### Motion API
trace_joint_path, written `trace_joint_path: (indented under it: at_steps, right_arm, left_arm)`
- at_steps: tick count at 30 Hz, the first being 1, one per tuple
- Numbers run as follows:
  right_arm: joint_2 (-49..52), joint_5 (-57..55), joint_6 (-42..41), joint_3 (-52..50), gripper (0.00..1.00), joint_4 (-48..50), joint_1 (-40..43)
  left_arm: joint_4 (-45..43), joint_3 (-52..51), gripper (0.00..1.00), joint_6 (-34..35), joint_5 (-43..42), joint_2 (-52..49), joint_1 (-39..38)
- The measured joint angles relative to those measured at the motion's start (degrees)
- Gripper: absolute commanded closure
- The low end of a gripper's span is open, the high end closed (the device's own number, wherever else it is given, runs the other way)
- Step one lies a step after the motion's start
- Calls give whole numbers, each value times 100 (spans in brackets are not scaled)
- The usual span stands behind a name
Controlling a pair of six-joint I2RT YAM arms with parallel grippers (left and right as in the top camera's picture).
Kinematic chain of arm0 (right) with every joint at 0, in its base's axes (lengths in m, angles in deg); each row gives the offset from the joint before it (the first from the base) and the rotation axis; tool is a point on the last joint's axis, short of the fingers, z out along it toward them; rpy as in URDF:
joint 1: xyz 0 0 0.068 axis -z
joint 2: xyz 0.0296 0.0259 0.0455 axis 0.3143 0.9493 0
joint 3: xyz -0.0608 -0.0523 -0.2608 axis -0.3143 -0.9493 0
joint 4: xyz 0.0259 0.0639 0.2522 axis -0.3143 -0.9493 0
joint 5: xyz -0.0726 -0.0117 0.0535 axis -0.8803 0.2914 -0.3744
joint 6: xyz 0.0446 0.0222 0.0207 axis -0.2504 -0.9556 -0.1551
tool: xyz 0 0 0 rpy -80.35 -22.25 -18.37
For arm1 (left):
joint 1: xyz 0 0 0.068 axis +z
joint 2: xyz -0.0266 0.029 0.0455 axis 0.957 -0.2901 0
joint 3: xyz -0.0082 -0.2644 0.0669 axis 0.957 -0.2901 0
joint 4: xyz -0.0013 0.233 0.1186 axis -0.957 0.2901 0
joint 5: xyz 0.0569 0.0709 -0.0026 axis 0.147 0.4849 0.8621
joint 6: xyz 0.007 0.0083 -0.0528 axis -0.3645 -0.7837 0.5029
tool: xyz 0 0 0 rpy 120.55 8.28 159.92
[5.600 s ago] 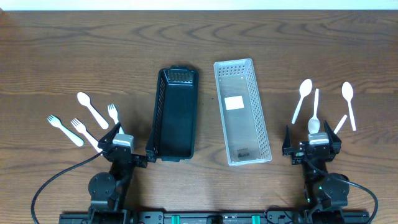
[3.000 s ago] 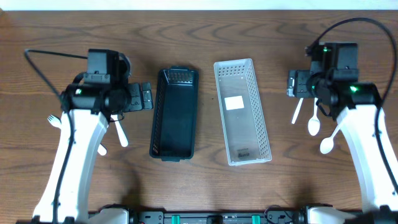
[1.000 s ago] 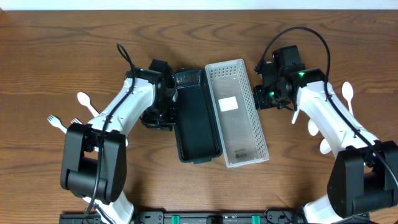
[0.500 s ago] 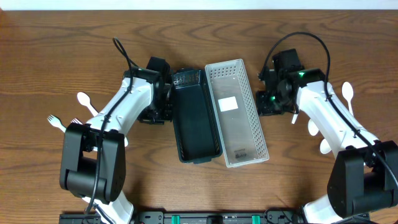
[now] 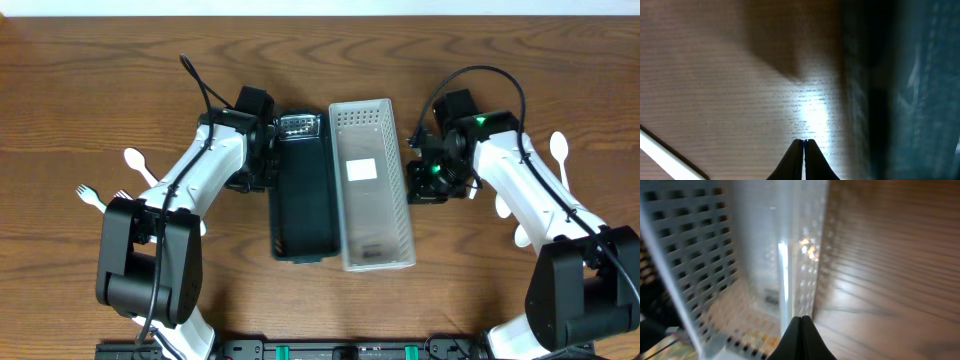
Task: Pack container
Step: 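Push the black and white baskets together with both grippers, then release the baskets and lift both grippers away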
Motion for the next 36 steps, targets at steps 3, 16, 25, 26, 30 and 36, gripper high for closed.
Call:
trace_joint_path:
  at_steps: [3,16,25,26,30,36]
  right_arm:
    - [0,271,35,0,98,22,-63]
    - [0,-20,46,44,95,212,-168]
    - [0,-1464,-85,79,95,573,107]
    - [0,-1547,-98,116,95,581,164]
    - [0,-1786,-111,387,94,605,341]
    - [9,-2358,-153,903,35,767,457]
  left_arm:
    - [-55,0,94,2,70,0,17]
    - [-192,184,94,-68,433,2,33]
    - [-48,811,89,-129,723,737,212]
    - [7,822,89,-133,732,905,258]
    - [295,831,89,-155,756,1506,411]
    - [833,833,12,-205,780,2317,551]
